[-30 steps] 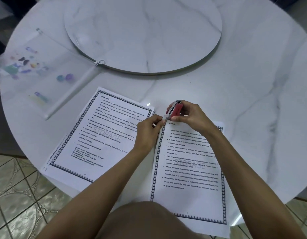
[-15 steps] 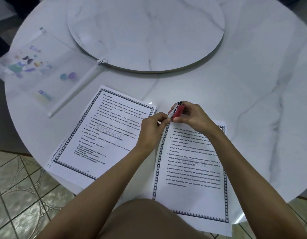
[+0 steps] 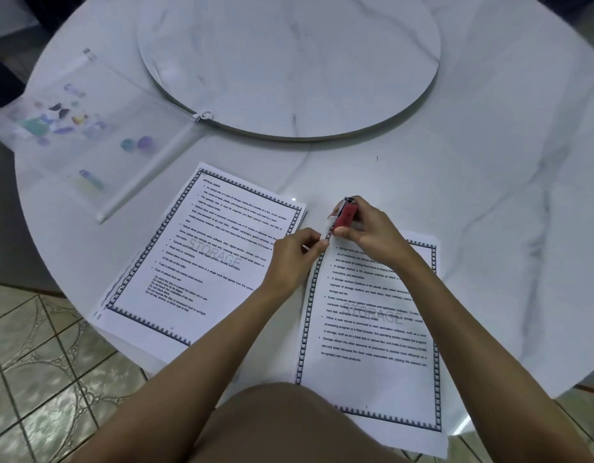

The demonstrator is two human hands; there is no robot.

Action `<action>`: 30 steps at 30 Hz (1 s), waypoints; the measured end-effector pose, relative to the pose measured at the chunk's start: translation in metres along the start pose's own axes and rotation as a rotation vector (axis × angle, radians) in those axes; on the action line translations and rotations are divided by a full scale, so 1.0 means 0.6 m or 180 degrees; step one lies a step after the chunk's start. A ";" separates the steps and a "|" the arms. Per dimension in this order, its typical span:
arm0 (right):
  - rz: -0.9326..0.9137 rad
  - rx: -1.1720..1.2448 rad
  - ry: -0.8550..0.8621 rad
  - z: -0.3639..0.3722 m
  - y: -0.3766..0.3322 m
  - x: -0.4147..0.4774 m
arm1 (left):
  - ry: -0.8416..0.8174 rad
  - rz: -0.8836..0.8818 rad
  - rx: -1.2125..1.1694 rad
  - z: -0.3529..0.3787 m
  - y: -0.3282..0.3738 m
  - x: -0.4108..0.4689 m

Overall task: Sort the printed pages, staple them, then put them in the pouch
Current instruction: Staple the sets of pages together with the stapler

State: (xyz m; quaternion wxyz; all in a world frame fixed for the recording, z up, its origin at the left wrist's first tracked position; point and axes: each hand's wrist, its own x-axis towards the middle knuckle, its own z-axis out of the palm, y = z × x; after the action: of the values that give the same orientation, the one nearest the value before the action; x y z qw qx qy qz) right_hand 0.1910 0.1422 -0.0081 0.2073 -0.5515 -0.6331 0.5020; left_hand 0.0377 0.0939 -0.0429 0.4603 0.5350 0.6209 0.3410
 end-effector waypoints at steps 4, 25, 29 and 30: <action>0.0054 -0.0037 -0.0151 0.001 -0.002 0.005 | 0.0014 0.0024 0.0035 -0.001 -0.003 -0.005; 0.0124 -0.0135 -0.0110 -0.003 -0.013 0.006 | 0.0090 0.0020 0.0022 -0.001 0.002 -0.004; 0.0055 -0.0151 0.0072 0.004 -0.011 0.005 | 0.0091 0.0005 -0.0020 0.000 0.002 -0.004; 0.0053 -0.0147 0.0107 0.006 -0.011 0.005 | 0.0089 0.0003 -0.0009 0.000 0.002 -0.004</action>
State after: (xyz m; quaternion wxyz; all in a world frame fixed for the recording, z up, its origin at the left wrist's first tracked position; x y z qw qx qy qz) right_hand 0.1840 0.1444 -0.0047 0.2009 -0.5697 -0.6365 0.4796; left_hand 0.0381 0.0915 -0.0415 0.4522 0.5299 0.6266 0.3496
